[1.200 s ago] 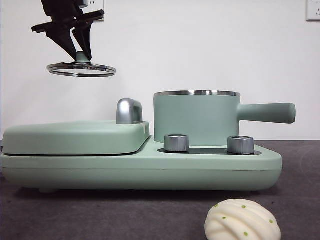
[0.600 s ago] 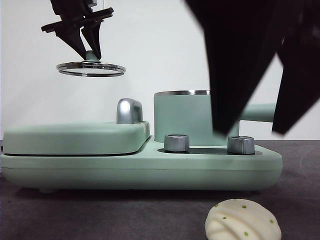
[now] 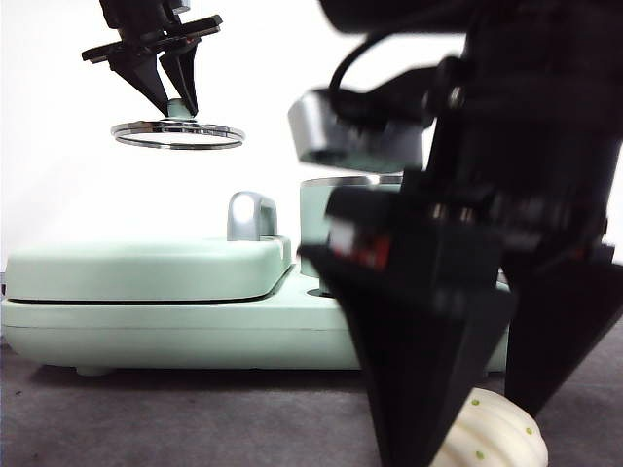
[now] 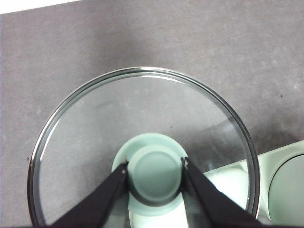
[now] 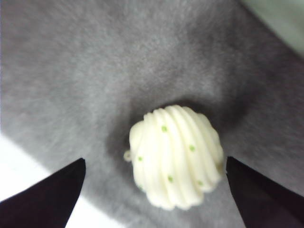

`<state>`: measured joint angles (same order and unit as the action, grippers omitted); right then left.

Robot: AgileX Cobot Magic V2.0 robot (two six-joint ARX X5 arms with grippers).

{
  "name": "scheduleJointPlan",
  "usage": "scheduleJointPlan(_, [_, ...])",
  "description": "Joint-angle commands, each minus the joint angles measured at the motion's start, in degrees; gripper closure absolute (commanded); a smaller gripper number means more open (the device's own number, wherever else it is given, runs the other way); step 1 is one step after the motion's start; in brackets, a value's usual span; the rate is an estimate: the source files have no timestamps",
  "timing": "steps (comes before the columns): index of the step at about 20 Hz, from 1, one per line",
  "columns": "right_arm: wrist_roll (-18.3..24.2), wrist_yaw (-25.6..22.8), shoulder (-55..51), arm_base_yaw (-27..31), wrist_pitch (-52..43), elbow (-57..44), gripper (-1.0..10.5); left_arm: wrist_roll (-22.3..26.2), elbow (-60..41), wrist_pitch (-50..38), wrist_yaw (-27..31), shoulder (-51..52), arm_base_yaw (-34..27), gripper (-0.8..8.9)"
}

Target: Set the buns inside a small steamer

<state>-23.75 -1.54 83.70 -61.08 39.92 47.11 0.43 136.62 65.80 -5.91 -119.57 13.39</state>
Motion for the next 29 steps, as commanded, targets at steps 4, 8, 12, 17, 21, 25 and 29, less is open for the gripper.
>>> scheduleJointPlan(4, [0.83, -0.42, 2.86, -0.61, -1.46, 0.33, 7.1, 0.00, 2.54, -1.01, -0.09, -0.37, 0.24, 7.98])
scheduleJointPlan(8, [0.81, -0.39, 2.75, -0.35, -1.79, 0.35, 7.6, 0.00, 2.54, -1.01, -0.09, -0.37, 0.24, 7.98])
scheduleJointPlan(12, [0.83, -0.31, 2.16, 0.11, 3.41, 3.43, 7.6, 0.00, 2.54, -1.03, -0.09, -0.37, 0.24, 7.98])
scheduleJointPlan(17, [5.55, -0.46, 1.22, 2.45, 19.41, 17.11, 7.6, 0.02, 2.54, -1.05, -0.09, -0.37, 0.24, 7.98])
scheduleJointPlan(21, [12.41, -0.42, 1.38, 9.42, 25.88, 29.70, 7.6, 0.04, 2.54, -1.05, -0.09, -0.37, 0.24, 7.98])
scheduleJointPlan(25, [19.58, -0.42, 5.03, 18.60, 30.14, 42.16, 7.6, 0.04, 2.54, -1.09, -0.09, -0.37, 0.24, 7.98])
scheduleJointPlan(29, [24.39, -0.33, 14.25, 25.73, 32.94, 56.04, 7.6, 0.04, 2.54, -1.20, -0.09, -0.39, 0.24, 7.98])
